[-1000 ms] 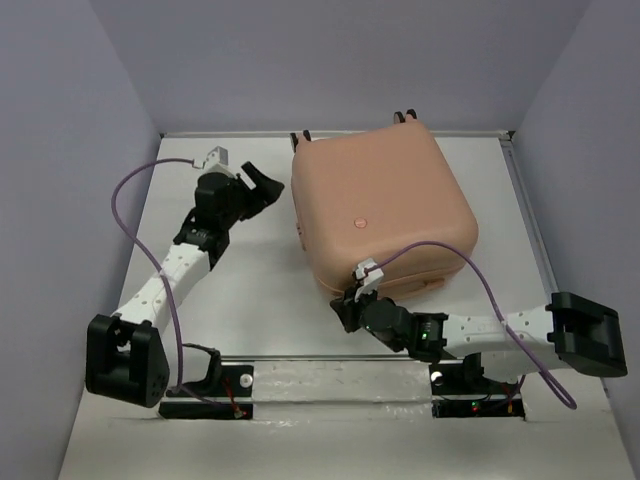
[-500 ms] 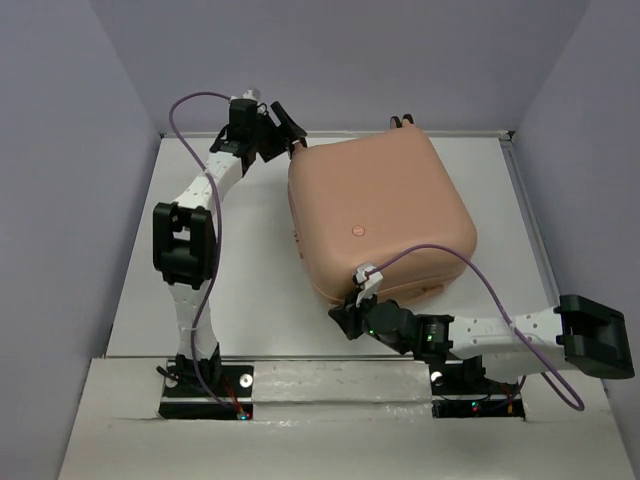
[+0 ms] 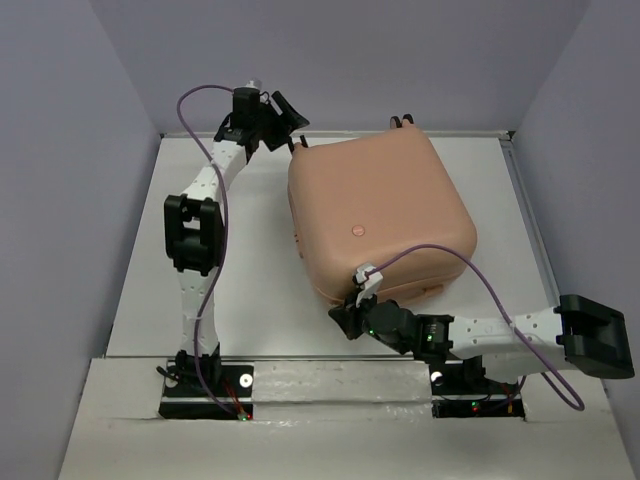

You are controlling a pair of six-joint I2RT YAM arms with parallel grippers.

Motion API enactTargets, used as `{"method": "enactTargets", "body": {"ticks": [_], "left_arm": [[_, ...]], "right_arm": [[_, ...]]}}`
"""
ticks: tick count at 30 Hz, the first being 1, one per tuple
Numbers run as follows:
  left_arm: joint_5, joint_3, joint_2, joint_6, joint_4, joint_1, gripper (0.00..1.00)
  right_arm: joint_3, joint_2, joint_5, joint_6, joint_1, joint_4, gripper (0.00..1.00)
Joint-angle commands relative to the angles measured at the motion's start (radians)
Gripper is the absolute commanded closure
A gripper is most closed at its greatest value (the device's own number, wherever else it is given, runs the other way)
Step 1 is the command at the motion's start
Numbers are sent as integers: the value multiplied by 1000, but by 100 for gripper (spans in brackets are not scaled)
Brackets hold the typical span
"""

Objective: Pack the luggage

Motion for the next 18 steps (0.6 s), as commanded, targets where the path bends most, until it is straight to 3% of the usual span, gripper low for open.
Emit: {"method": "enactTargets", "body": {"ticks": [1, 7, 14, 16, 18], "left_arm": [[78, 81, 36, -60, 38, -26, 19], [46, 46, 37, -62, 27, -49, 16], [29, -69, 2, -160, 163, -49, 16], [39, -63, 8, -187, 177, -49, 20], [36, -63, 5, -198, 191, -49, 32]], "right_arm": [[13, -1, -135, 24, 47, 28, 93], [15, 5, -127, 23, 47, 27, 93], [3, 4, -126, 29, 47, 27, 93], [0, 1, -123, 30, 47, 25, 93], [0, -4, -118, 26, 47, 23, 93]]}}
